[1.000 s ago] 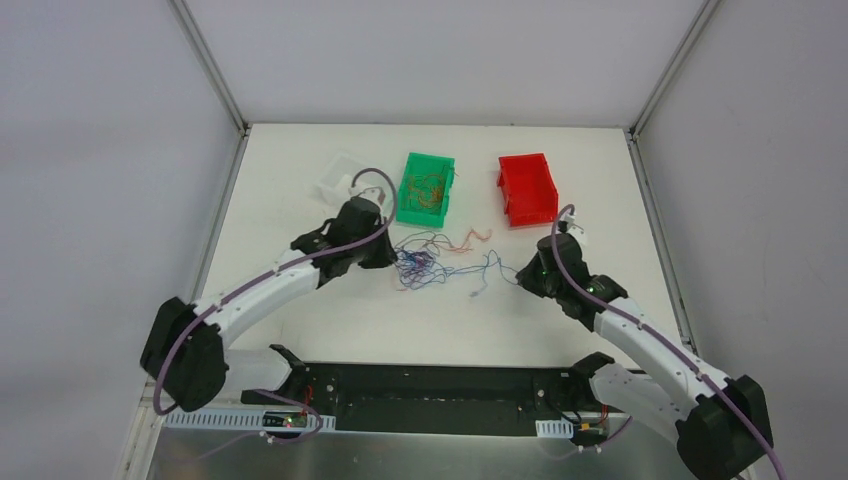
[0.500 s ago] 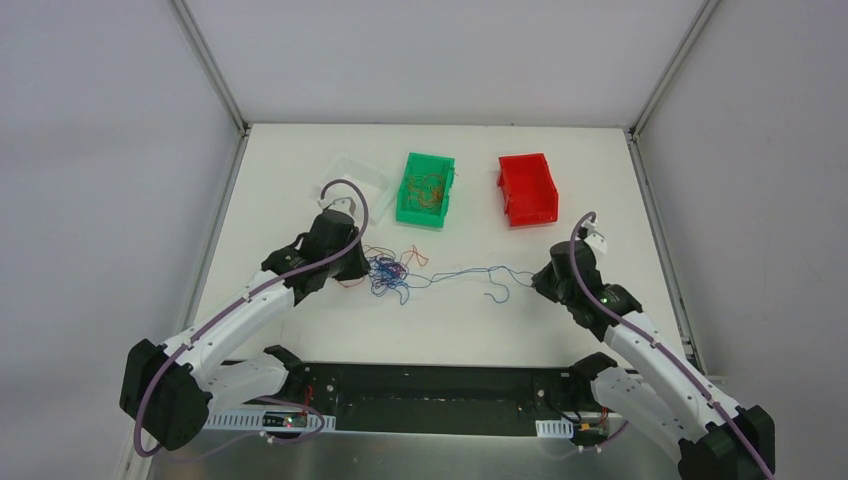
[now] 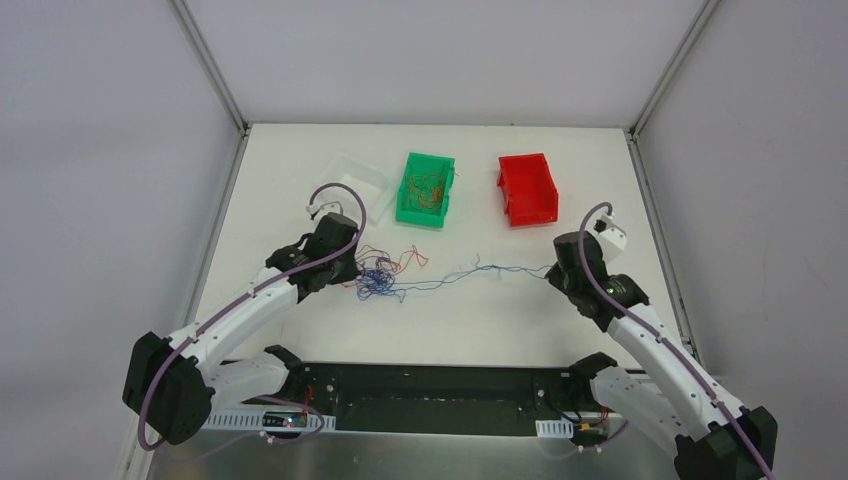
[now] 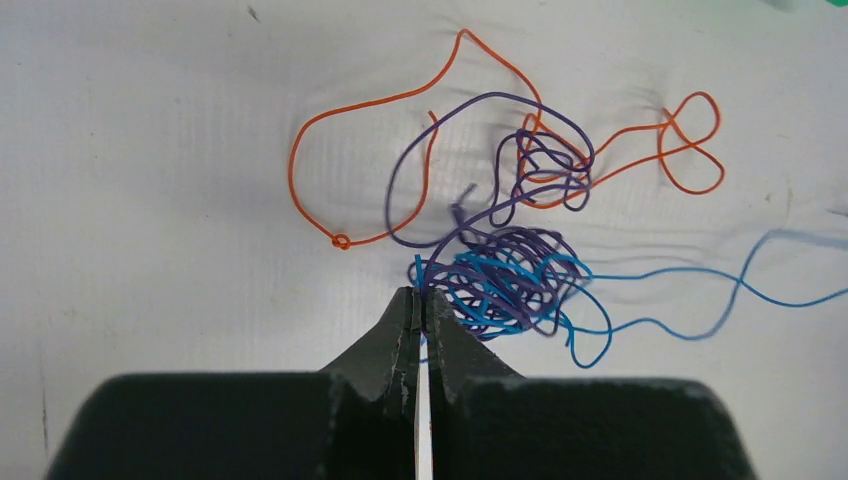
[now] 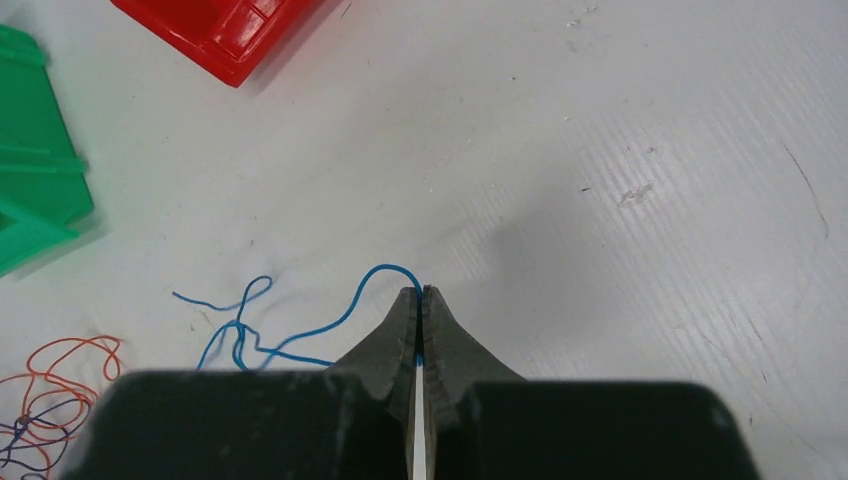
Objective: Untangle the cables
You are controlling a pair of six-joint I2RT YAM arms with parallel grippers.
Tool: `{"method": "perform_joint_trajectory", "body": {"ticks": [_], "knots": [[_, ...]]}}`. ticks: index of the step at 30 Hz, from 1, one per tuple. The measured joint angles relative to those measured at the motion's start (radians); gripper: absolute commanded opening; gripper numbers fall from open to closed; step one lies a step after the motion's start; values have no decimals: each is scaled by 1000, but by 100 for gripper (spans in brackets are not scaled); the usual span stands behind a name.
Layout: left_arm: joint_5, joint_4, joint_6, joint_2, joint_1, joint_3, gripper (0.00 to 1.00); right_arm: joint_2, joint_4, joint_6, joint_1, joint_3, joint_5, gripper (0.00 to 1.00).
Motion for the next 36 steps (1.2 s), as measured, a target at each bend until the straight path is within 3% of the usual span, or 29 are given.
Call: {"method": "perform_joint_trajectory", "body": {"ticks": [3,6,11,15,21,26,32,36], "knots": [[-21,-5,-7,37,0,0,0,12,7,-24,0,0,-32,1],[-17,-4,-3,60,0,0,0,30,47,-71,-1,0,-119,14],[-10,20,2,63,0,0,0,106,144,-134,2,0,-312,75],[-8,35,11,40,0,-8,0,208,187,-158,62,21,-381,94],[19,72,12,-36,0,-57,0,418,208,-121,274,175,-333,98],[36,97,12,-54,0,-88,0,598,228,-73,372,282,-262,98],[43,113,12,-54,0,-93,0,895,95,-69,497,549,-79,99],[43,118,12,-56,0,-93,0,987,43,-68,534,624,1,98]]}}
